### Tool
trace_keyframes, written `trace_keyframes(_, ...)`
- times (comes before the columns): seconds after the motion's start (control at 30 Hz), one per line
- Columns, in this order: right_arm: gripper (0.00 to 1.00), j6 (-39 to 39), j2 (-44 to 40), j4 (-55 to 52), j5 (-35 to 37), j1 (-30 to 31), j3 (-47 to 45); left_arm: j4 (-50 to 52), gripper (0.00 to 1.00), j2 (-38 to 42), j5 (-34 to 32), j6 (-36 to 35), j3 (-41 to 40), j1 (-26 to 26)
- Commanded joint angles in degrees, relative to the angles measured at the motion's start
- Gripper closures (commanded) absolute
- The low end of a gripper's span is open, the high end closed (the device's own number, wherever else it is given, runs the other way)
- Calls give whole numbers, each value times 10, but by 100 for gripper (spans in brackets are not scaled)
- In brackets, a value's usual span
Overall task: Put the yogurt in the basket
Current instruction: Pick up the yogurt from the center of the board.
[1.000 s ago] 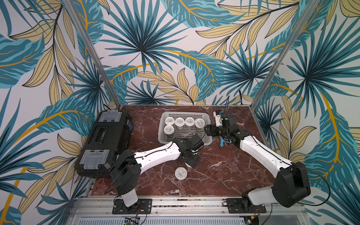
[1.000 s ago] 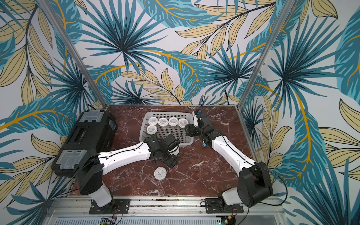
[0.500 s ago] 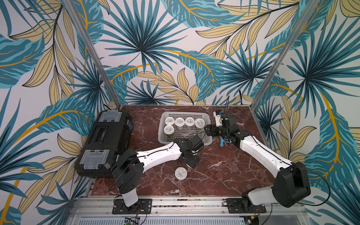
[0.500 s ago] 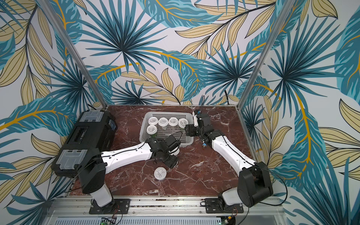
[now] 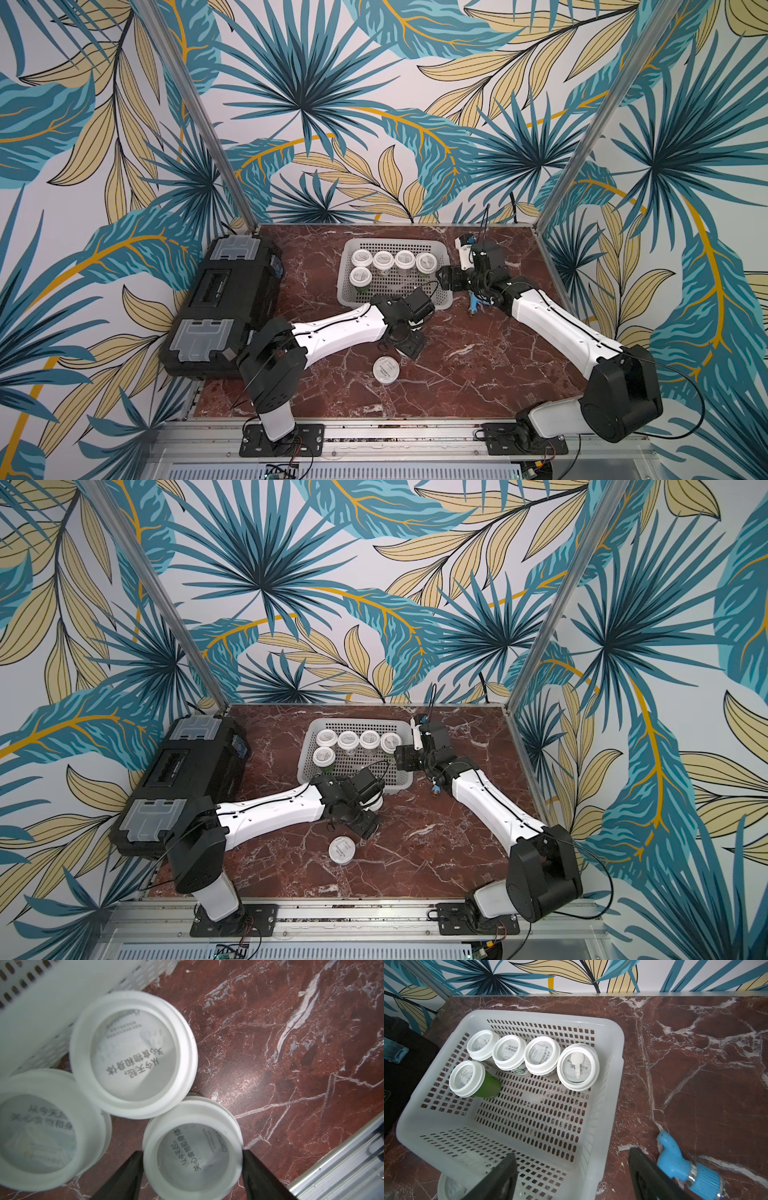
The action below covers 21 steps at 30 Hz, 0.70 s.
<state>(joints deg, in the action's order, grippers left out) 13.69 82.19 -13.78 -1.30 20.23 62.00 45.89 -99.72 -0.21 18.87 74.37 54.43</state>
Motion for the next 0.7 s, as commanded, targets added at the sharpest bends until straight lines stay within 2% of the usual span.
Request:
trace_keyframes(0.0, 14, -4, -15, 2, 3, -2, -12, -3, 25, -3, -5, 2, -12, -1)
trace_keyframes(0.3, 14, -4, -16, 2, 3, -3, -12, 8, 31, 18, -8, 2, -15, 0)
trace_keyframes(0.67, 14, -4, -17, 2, 3, -2, -12, 34, 32, 68, 2, -2, 12, 8)
